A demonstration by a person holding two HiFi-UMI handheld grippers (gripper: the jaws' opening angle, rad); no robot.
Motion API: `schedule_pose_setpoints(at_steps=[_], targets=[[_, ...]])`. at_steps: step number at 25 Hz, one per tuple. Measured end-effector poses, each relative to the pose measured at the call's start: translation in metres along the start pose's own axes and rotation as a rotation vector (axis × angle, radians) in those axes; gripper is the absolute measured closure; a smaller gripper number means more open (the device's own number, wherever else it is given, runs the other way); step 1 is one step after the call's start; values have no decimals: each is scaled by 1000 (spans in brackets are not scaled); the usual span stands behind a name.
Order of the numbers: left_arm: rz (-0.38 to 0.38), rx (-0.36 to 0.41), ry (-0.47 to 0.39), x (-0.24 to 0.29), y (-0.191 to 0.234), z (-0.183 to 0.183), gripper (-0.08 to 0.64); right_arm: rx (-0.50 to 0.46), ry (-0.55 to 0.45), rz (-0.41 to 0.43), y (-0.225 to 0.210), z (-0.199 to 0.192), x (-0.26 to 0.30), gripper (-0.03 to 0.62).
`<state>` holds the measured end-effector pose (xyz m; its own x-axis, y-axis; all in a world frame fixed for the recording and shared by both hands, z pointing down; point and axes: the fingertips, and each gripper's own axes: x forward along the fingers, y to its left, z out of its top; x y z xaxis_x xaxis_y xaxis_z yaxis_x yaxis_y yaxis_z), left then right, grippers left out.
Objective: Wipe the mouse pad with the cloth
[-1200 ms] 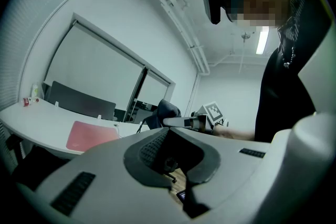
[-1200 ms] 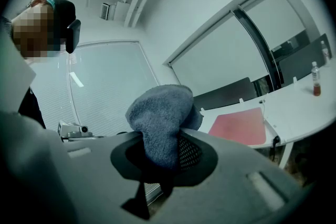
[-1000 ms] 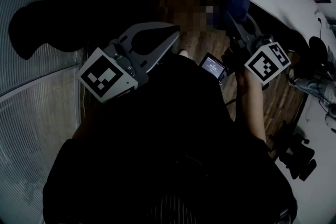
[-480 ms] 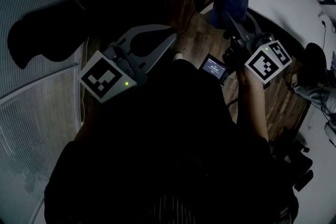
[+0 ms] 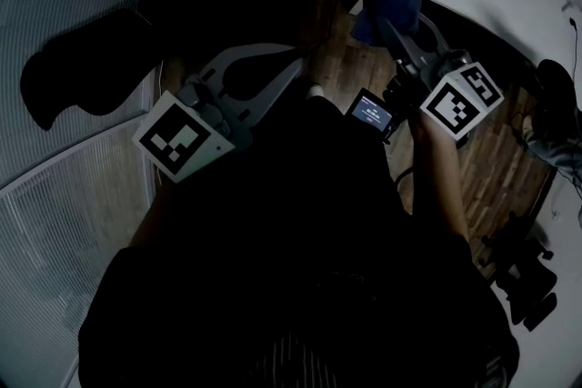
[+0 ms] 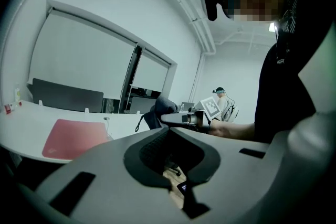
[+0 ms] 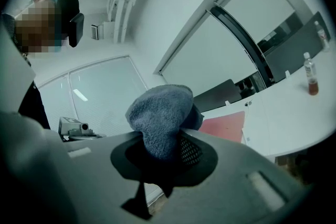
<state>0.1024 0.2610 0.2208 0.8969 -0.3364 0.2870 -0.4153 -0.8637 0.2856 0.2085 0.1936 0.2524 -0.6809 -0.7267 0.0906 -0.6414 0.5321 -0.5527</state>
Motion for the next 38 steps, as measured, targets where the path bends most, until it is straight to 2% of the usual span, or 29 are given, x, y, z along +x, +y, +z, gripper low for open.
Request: schedule_pose_setpoints(at_steps=[3,8,14,19,26,30,35,38], targets=[[-14,-38,8,0,6,0,552,41,-15,-2,-1,1,2,520],[-34,-99,-41,4,31,7,552,19,5,6,10,0,14,520],[-142,-75,-72,19,62,26,552,-25,23,-59,13,6,37,520],[-247,-41,-80,27,97,42,552,-44,-3,-110,11,21,67,520],[-342,-31,-71,32,144,59,552,-52,-43,-195,-1,46,105,522],[-385,-50,-65,27,183,58,552,-51,-67,-256,-7,51,137,522],[-441,-80,-44,28,199,52,552,-30,-31,-305,-14,50,155,522],[-459,-106,-45,21,236,44,552,-27,-6,-335,-22,42,191,522]])
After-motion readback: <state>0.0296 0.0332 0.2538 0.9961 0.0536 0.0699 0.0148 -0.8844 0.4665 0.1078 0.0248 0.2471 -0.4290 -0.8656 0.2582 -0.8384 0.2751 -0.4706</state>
